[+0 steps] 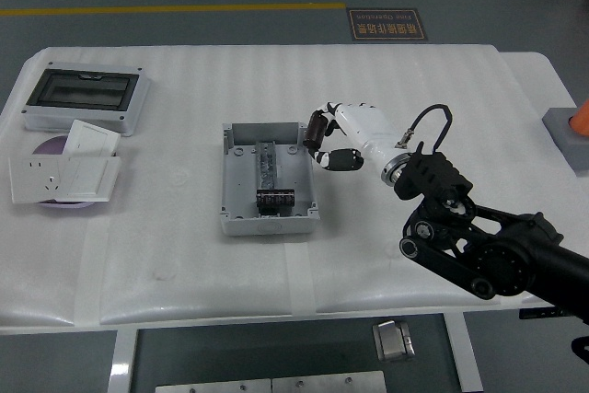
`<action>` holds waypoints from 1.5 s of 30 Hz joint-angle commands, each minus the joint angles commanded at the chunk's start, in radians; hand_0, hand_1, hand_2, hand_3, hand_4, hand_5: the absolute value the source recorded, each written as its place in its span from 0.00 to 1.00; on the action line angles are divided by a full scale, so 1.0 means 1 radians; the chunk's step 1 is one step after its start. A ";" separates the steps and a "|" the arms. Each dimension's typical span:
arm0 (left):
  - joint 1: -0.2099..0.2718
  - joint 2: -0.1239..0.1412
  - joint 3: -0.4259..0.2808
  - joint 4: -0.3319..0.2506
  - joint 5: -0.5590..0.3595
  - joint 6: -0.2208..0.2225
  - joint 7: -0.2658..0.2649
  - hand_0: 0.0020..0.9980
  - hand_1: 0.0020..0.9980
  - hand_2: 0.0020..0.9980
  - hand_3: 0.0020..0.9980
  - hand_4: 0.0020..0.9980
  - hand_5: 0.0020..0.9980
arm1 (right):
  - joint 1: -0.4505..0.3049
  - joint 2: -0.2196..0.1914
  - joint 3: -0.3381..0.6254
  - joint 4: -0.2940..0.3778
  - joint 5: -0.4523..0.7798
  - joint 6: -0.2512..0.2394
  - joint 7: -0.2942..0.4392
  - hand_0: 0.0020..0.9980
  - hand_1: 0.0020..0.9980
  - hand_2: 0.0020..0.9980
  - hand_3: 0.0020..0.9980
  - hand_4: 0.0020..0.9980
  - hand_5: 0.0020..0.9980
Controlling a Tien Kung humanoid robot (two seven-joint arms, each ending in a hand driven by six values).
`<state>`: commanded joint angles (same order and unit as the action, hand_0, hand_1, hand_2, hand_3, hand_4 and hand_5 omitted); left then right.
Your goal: Pick up the battery,place it into the box
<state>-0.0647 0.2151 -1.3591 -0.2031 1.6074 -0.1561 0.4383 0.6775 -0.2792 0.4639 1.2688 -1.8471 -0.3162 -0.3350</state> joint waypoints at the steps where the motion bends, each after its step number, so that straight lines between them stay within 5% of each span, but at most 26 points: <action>1: 0.000 0.000 0.001 0.000 -0.001 -0.001 0.001 0.59 0.66 0.55 0.58 0.56 0.10 | -0.003 0.005 -0.007 0.021 -0.014 0.002 -0.007 0.85 0.64 0.54 0.71 0.58 0.29; 6: 0.002 0.000 -0.002 -0.001 0.001 -0.005 0.008 0.59 0.66 0.55 0.58 0.56 0.10 | -0.010 0.027 -0.039 0.059 -0.052 0.005 -0.031 0.85 0.64 0.54 0.71 0.58 0.29; 7: 0.002 0.001 -0.002 -0.001 0.002 -0.005 0.009 0.59 0.66 0.54 0.57 0.56 0.10 | -0.010 0.029 -0.043 0.060 -0.056 0.005 -0.033 1.00 0.89 0.96 1.00 0.73 0.35; 12: 0.003 0.002 -0.005 -0.002 0.004 -0.008 0.013 0.59 0.66 0.54 0.57 0.56 0.10 | -0.014 0.039 -0.055 0.053 -0.057 0.006 -0.037 1.00 0.89 0.96 1.00 0.73 0.35; 13: 0.003 0.002 -0.004 -0.002 0.003 -0.008 0.013 0.59 0.66 0.54 0.57 0.56 0.10 | -0.014 0.040 -0.056 0.049 -0.056 0.006 -0.038 1.00 1.00 1.00 1.00 0.85 0.40; 22: 0.001 0.001 -0.006 -0.001 0.007 -0.009 0.012 0.59 0.67 0.54 0.57 0.56 0.10 | -0.026 0.034 -0.039 0.033 -0.050 0.010 -0.039 1.00 1.00 1.00 1.00 0.88 0.42; 38: 0.013 0.008 -0.014 -0.002 0.014 -0.014 0.017 0.59 0.67 0.54 0.57 0.56 0.08 | -0.232 -0.131 0.384 0.011 -0.055 -0.025 0.000 1.00 1.00 1.00 1.00 0.88 0.44; 45: 0.017 0.011 -0.021 -0.004 0.017 -0.016 0.019 0.59 0.67 0.54 0.57 0.56 0.08 | -0.350 -0.162 0.588 0.031 0.067 -0.051 0.085 1.00 1.00 1.00 1.00 0.87 0.44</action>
<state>-0.0480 0.2257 -1.3800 -0.2074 1.6248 -0.1723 0.4578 0.3274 -0.4415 1.0524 1.3002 -1.7797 -0.3673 -0.2500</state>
